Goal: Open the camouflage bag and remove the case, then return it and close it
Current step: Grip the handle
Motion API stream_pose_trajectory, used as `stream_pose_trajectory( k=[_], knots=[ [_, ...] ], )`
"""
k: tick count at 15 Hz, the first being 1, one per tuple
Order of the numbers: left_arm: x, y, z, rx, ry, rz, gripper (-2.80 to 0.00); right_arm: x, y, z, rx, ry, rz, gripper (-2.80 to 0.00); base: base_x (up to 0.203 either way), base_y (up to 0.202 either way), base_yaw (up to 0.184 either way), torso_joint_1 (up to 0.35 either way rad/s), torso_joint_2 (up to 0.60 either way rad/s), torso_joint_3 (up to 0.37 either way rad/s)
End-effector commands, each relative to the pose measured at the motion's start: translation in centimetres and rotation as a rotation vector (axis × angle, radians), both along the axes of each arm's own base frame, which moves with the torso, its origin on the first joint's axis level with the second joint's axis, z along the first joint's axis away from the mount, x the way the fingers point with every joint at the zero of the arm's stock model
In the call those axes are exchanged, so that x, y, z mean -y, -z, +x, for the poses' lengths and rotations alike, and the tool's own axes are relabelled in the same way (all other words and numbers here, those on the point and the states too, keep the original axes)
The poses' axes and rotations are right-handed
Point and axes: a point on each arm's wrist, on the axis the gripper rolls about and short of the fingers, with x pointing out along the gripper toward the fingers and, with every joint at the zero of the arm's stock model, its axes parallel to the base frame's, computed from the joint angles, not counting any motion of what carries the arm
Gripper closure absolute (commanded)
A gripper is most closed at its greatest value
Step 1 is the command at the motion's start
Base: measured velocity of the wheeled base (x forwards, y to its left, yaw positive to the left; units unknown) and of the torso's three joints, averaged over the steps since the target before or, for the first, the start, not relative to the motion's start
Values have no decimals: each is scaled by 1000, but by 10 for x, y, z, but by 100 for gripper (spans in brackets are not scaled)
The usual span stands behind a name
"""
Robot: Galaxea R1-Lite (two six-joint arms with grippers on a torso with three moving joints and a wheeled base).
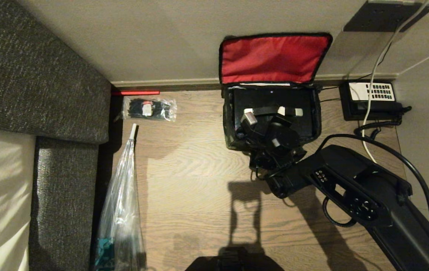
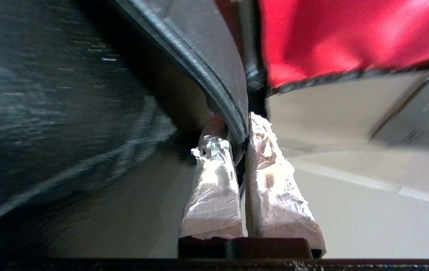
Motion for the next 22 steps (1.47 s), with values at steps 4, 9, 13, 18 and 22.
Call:
stream_pose_trajectory(
  k=[4, 9, 13, 18, 22],
  knots=[
    [0, 0, 0, 1, -1, 0, 0, -22, -10, -25, -13, -15, 43, 0, 0, 0, 0, 0, 0, 0],
    [0, 0, 0, 0, -1, 0, 0, -22, -8, -23, -10, -15, 45, 0, 0, 0, 0, 0, 0, 0],
    [0, 0, 0, 0, -1, 0, 0, -24, -6, -22, -4, -19, 58, 0, 0, 0, 0, 0, 0, 0],
    [0, 0, 0, 0, -1, 0, 0, -22, -4, -21, 4, -90, 19, -280, 0, 0, 0, 0, 0, 0],
    [0, 0, 0, 2, -1, 0, 0, -14, 0, -20, -4, -176, -41, -280, 0, 0, 0, 0, 0, 0]
  ],
)
